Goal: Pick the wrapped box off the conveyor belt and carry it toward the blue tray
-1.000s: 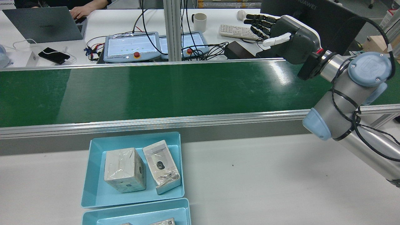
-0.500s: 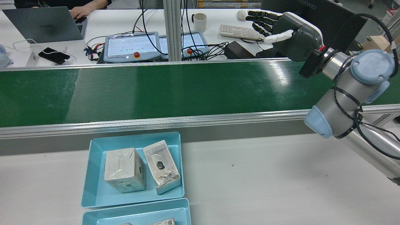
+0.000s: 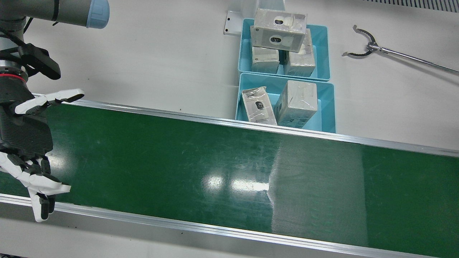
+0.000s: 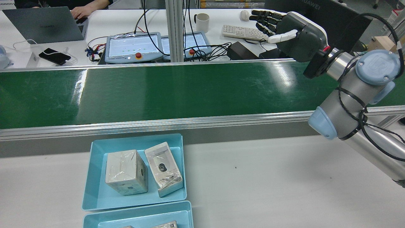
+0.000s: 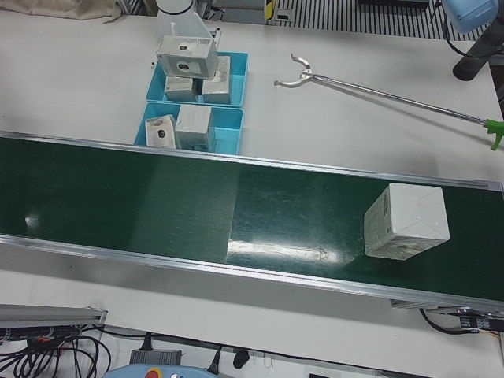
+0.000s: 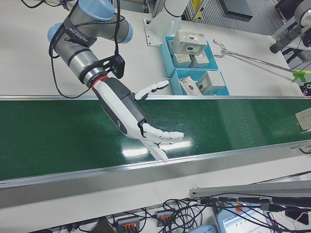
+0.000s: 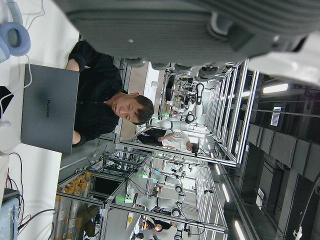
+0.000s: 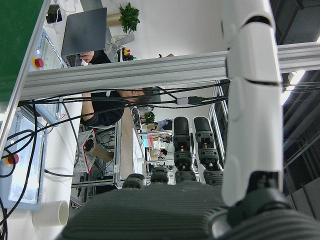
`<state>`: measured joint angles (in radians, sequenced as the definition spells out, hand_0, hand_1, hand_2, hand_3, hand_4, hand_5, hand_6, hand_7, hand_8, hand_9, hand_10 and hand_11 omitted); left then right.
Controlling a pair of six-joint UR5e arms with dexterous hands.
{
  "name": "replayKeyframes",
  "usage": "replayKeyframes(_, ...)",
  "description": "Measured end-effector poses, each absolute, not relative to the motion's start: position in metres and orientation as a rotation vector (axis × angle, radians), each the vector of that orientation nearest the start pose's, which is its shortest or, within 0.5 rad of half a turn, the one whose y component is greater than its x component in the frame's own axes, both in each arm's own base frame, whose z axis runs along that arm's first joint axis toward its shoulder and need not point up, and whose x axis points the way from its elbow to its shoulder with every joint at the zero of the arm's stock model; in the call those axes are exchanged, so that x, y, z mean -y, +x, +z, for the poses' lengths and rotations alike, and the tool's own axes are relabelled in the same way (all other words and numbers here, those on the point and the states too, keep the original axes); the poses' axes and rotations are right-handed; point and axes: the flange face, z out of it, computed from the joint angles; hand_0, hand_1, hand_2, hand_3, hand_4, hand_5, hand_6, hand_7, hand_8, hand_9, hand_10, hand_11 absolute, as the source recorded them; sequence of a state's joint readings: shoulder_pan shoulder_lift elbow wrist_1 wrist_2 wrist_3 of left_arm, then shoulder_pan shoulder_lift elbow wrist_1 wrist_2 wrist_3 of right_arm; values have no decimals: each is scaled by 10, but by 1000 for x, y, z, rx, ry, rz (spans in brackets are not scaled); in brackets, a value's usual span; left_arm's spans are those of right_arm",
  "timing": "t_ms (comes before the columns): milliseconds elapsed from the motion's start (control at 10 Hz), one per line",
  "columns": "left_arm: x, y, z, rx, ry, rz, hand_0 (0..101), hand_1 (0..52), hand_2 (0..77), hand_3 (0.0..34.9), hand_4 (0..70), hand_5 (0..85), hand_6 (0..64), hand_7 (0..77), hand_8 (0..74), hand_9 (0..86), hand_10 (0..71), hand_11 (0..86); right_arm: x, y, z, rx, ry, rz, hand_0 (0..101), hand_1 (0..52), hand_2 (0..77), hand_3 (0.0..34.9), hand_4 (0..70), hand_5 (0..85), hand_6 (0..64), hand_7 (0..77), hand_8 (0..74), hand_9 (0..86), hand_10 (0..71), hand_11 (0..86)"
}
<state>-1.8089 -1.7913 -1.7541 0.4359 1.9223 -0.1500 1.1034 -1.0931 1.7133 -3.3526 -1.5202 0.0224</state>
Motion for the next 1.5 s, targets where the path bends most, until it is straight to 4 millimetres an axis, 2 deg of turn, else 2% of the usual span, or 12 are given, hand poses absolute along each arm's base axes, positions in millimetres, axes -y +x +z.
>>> replayKeyframes(300, 505, -225, 526, -2191, -303, -2279, 0, 0, 11, 0, 0, 5, 0, 5, 5, 5, 0, 5, 639, -169, 365, -2735, 637, -1817, 490, 136, 109, 2, 245, 147, 98, 245, 27, 49, 11, 33)
replayKeyframes(400, 505, -225, 526, -2191, -303, -2279, 0, 0, 5, 0, 0, 5, 0, 5, 5, 0, 5, 0, 639, -169, 365, -2734, 638, -1819, 488, 109, 98, 3, 245, 147, 98, 245, 27, 49, 11, 33)
replayKeyframes(500, 505, -225, 526, -2191, -303, -2279, 0, 0, 5, 0, 0, 5, 0, 5, 5, 0, 5, 0, 638, -169, 366, -2734, 638, -1819, 488, 109, 98, 3, 245, 147, 98, 245, 27, 49, 11, 33)
replayKeyframes(600, 505, -225, 526, -2191, -303, -2279, 0, 0, 11, 0, 0, 11, 0, 5, 5, 0, 5, 0, 638, -170, 366, -2734, 638, -1820, 489, 136, 93, 1, 245, 147, 98, 245, 27, 49, 11, 33)
replayKeyframes(1500, 505, -225, 526, -2191, -303, -2279, 0, 0, 5, 0, 0, 11, 0, 5, 5, 0, 5, 0, 638, -168, 366, -2732, 639, -1818, 488, 131, 93, 2, 245, 153, 98, 245, 27, 49, 11, 33)
